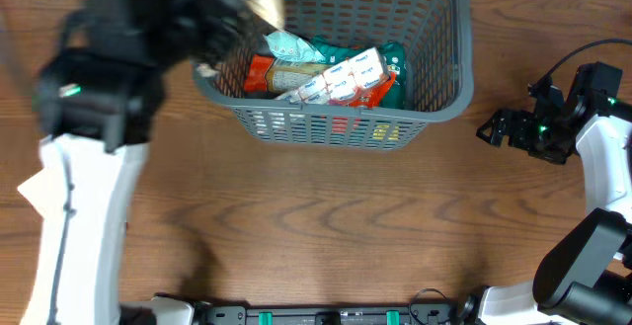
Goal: Pack container
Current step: 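Carry the brown paper bag over the basket and release it inside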
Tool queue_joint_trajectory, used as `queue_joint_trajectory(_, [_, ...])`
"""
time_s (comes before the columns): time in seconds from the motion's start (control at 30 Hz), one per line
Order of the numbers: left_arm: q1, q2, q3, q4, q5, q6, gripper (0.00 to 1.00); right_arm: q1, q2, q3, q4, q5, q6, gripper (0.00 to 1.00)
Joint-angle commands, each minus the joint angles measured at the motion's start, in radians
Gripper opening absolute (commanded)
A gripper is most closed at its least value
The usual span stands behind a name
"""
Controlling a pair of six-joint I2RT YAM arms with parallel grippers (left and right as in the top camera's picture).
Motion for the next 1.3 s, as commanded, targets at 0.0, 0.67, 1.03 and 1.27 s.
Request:
queue_joint_trajectory(0.0, [-0.072,0.098,-0.008,-0.001,-0.003,0.294,0.06,0.004,-0.015,-0.001,-0.001,0.002,-0.015,0.99])
queue_joint_trajectory(0.67, [-0.087,0.497,-0.008,-0.026,-0.03,0.197,0.74,0.004,-0.015,-0.001,-0.034,0.002,-0.016,0.99])
queue_joint_trajectory(1.03, [-0.088,0.257,0.074,0.005,-0.211,0.201,0.84,0.004,-0.015,-0.001,-0.035,0.003,-0.03,0.99])
queue_joint_trajectory(1.27, [-0.072,0.08,0.109,0.003,-0.525,0.015,0.87,0.004,-0.015,-0.001,-0.035,0.002,-0.031,0.99])
